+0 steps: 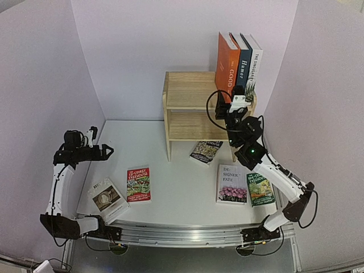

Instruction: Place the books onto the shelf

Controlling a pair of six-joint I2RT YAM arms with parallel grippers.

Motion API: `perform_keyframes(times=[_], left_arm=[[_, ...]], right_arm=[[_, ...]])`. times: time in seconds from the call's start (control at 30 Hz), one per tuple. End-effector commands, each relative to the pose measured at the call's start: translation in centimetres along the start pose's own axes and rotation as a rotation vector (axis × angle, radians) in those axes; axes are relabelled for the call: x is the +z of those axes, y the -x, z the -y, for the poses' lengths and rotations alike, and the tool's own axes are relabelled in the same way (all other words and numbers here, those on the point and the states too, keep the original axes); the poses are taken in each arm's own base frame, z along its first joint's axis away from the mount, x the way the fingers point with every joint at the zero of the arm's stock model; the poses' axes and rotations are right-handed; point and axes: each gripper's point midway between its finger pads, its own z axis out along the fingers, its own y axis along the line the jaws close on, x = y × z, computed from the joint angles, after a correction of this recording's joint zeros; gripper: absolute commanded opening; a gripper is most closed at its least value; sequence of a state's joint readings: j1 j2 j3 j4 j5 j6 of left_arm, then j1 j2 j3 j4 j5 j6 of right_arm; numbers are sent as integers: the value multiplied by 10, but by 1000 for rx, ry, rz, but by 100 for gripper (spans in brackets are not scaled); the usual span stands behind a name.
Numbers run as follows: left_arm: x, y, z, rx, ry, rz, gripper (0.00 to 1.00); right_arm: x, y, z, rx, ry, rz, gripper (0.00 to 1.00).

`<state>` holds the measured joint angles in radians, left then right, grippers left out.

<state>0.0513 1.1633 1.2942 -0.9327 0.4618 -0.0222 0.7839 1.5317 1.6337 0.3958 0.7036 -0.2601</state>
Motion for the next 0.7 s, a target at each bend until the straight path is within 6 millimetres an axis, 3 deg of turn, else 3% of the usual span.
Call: perform_keyframes(times=[0.0, 0.13, 0.27, 0.37, 0.5, 0.57, 0.67], left_arm=[[21, -36, -18, 101, 29, -162, 100], [35, -72, -52, 181, 126, -378, 100], [41, -118, -100, 342, 250, -658, 100], [48, -147, -125, 349, 246, -814, 100], [60, -157, -168, 247, 286, -911, 100], [68, -160, -175, 251, 274, -944, 100], [82, -171, -161, 235, 135, -950, 100]], right_arm=[[-22, -22, -20, 41, 173, -155, 52], [-41, -59, -28, 59, 244, -277, 53], [-55, -90, -37, 106, 302, -373, 53], [-62, -112, -51, 115, 363, -435, 53], [-68, -132, -74, 124, 462, -508, 54], [-71, -138, -85, 135, 514, -531, 55], [-76, -146, -95, 153, 559, -557, 56]])
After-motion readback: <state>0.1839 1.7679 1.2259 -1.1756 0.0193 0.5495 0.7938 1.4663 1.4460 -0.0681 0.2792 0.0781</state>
